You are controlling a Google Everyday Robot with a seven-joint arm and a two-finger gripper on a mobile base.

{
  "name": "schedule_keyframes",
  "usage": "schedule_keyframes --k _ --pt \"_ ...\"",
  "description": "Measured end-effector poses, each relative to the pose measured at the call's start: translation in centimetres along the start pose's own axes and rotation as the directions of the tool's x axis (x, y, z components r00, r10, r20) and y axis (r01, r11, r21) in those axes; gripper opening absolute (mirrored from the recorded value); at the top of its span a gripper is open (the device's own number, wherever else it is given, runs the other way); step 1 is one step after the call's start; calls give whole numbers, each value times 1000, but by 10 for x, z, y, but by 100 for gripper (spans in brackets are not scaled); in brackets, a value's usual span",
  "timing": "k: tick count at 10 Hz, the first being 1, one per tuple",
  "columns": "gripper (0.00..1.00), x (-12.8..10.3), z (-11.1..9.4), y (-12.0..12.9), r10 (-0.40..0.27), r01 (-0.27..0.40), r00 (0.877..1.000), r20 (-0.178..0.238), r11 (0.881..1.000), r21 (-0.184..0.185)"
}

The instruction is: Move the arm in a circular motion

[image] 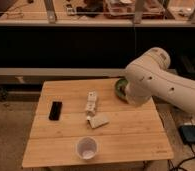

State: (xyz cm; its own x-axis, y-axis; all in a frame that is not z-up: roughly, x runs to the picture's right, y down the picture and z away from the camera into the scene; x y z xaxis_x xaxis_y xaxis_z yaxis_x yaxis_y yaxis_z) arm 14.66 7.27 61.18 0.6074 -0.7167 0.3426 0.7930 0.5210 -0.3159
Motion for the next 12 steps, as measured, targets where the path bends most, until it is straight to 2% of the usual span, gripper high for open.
schedule_keyframes --k 1,3,4,5,6,7,8,9,10,12 --pt "9 -23 1 -9 -25 25 999 36 1000 11" --pt "9 -84 12 -47 -104 95 984 147 993 67" --pt "9 -128 24 -81 -173 147 957 233 981 126" --pt "9 -150 33 -101 -211 171 938 277 972 161" --pt "9 -170 47 -127 -253 193 913 320 959 207" --pt "9 -177 66 -161 -302 220 893 333 940 262" --pt "9 -171 80 -184 -327 234 888 324 926 295" --pt "9 -150 94 -209 -352 253 890 289 910 329" --pt "9 -107 108 -235 -371 280 902 219 891 357" --pt "9 -54 110 -256 -373 299 917 139 875 380"
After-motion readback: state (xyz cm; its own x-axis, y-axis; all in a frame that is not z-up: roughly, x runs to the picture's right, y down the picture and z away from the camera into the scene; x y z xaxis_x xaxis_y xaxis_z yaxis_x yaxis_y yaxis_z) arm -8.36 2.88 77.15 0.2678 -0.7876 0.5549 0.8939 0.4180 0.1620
